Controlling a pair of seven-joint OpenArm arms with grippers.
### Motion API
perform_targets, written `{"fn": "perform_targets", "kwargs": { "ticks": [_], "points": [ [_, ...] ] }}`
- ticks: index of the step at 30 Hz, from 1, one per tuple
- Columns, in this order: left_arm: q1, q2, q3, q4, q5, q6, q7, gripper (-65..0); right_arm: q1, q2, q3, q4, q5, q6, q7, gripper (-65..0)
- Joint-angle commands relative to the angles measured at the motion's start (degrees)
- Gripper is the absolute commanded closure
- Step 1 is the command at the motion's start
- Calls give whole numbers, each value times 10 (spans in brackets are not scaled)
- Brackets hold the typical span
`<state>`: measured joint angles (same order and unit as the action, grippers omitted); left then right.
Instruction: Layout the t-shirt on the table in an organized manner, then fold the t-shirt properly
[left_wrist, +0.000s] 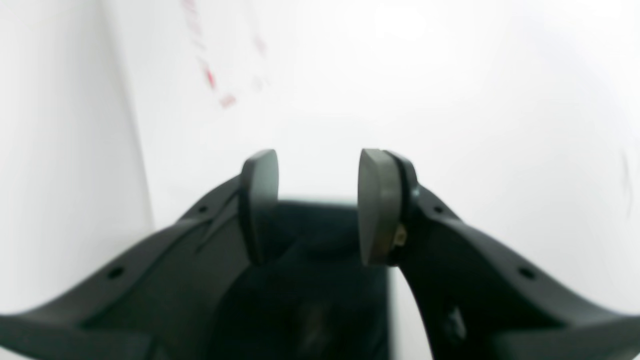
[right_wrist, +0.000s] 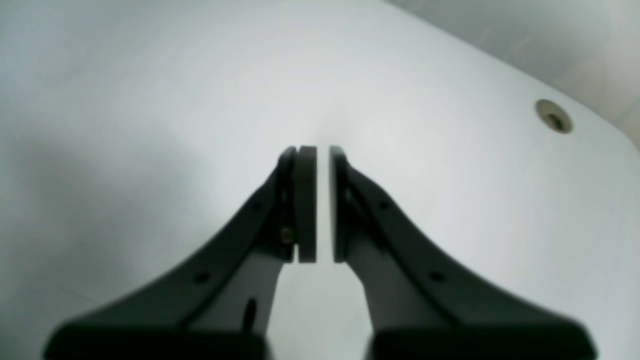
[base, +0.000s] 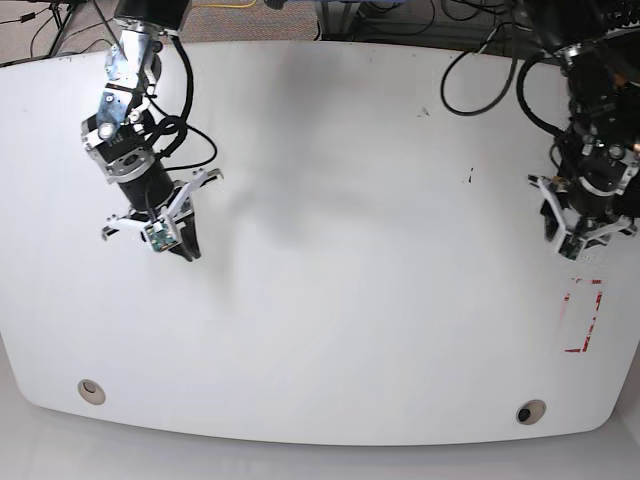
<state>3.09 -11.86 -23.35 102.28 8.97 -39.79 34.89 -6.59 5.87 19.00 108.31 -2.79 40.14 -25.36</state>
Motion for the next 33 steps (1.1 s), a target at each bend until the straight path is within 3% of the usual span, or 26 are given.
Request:
{"fn": "perform_targets", "kwargs": {
  "ticks": [1,2,7,11,25,33],
  "points": [
    [-4,32,19,-1,17,-2,-105,-239,-4,-7,3,-21,-18,-1,70,-44],
    [-1,42,26,-5,26,-2,-133,-239,-8,-9,4,-28,-25,-1,85,-44],
    [31,77,56,-27,38,92,-280,-239,-44,-19,18,-37,-37,-1,130,-43],
    [80,88,78,-17,38,130,-336,-239,-86,-21,20,-23,-37,-1,129,-43],
    [362,90,107,118,34,133,-336,-239,-327,-23,20,71,47,-1,128,-43],
    [531,88,87,128,33,133,-337,-239,-451,-22,33,73,103,-1,132,-43]
  ]
}}
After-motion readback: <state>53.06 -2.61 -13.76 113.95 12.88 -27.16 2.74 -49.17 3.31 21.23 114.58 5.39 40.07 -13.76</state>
